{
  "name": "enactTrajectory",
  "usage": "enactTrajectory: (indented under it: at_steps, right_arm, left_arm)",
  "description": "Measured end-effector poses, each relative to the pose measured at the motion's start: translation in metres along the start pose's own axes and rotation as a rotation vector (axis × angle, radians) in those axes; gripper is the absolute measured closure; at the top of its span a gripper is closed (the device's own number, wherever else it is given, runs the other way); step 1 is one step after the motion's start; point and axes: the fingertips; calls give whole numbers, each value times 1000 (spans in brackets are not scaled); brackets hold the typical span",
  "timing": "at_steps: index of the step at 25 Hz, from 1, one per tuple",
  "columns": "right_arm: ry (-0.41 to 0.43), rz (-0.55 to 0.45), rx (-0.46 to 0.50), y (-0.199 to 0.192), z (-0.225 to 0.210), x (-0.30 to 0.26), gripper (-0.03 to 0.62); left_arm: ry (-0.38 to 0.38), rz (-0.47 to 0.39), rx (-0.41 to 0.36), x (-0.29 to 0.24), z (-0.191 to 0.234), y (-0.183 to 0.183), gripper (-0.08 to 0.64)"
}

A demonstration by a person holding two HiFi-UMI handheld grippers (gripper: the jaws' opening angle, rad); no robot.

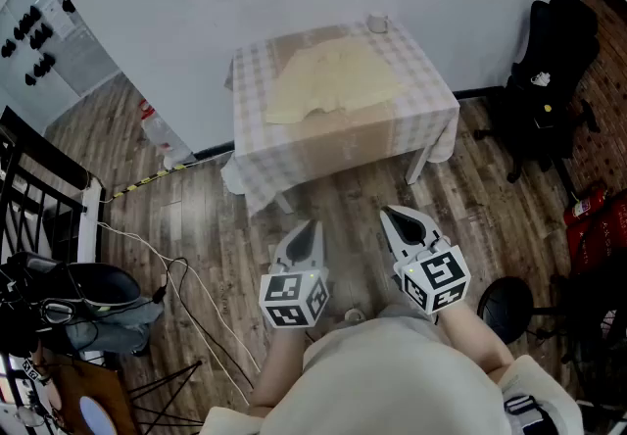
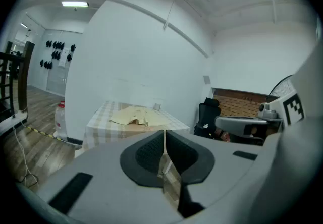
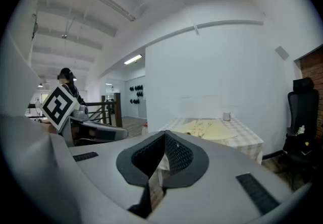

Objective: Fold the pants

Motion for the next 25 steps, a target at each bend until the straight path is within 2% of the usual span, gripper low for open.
enactTrajectory:
  at_steps: [11, 25]
  right_arm:
    - [10, -17, -41, -1, 20, 32, 592]
    - [27, -10, -82, -10, 19, 26, 591]
  left_arm:
    - [-23, 12, -21, 25, -26, -8, 545]
    - [16, 23, 5, 25, -13, -14, 546]
Point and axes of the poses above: the fingertips, and each gripper's own axes: x backward along the fingers, z to its left, y out of its top
